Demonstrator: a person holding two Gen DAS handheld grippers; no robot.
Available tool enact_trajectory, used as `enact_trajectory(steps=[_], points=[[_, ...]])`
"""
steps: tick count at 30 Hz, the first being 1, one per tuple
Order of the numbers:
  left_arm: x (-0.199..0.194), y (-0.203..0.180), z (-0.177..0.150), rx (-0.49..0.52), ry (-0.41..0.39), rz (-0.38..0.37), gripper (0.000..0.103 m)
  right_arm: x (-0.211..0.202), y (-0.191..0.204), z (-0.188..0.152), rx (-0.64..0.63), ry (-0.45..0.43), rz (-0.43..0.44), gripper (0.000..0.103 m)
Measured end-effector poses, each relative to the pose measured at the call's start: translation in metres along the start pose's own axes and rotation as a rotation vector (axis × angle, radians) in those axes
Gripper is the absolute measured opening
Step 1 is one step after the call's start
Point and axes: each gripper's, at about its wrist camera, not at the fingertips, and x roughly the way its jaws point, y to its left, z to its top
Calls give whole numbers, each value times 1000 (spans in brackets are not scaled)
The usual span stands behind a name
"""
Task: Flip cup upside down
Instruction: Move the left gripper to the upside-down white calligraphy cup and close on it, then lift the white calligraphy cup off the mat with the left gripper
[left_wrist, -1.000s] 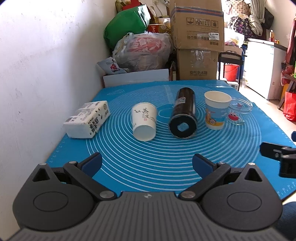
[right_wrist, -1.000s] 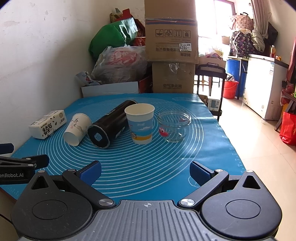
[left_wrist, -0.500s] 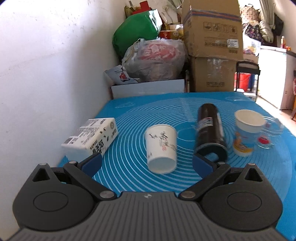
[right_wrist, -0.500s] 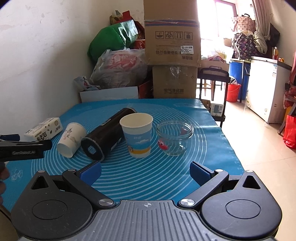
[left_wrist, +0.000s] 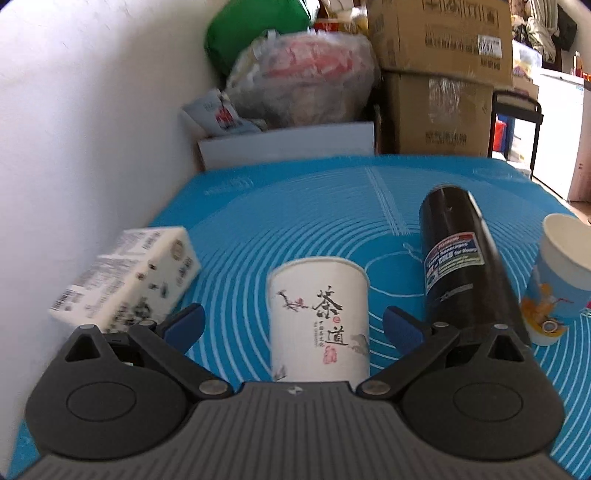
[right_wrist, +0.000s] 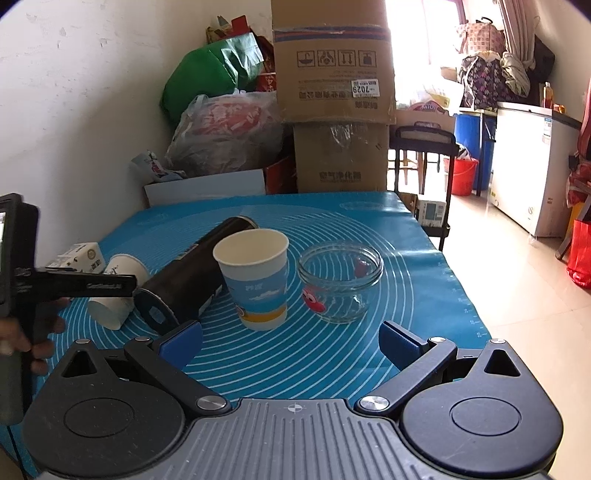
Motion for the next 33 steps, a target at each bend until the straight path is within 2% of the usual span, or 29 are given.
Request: enact_trajectory(steps=[1, 3, 4, 7, 8, 9, 10, 12, 18, 24, 33], points=[[1, 2, 0, -17, 2, -20, 100, 1, -1, 0, 2, 2, -3, 103], [2, 4, 1, -23, 16, -64, 84, 3, -4, -1, 10, 5, -7, 103], [2, 4, 2, -23, 21, -79, 80, 4, -4, -1, 16, 7, -8, 103], [0, 5, 1, -20, 29, -56, 75, 5, -6, -3, 31, 14, -5, 103], [1, 6, 1, -23, 34, -60, 72, 5, -5, -3, 31, 15, -3, 103], [1, 7, 1, -29, 42, -74, 63, 5, -5, -3, 29, 14, -4, 103], [1, 8, 2, -36, 48, -95, 60, 4, -4, -3, 23, 13, -5, 103], [-1, 5, 4, -25, 43, -70, 57, 1, -2, -2, 15, 8, -5, 103], [-20, 5, 8, -13, 23, -65, 54, -8, -1, 1, 4, -9, -9, 103], [-75, 1, 2, -28, -14, -92, 54, -24, 0, 2, -4, -32, -5, 103], [-132, -31, -39, -25, 23, -153, 56, -44, 2, -5, -41, -15, 10, 103]])
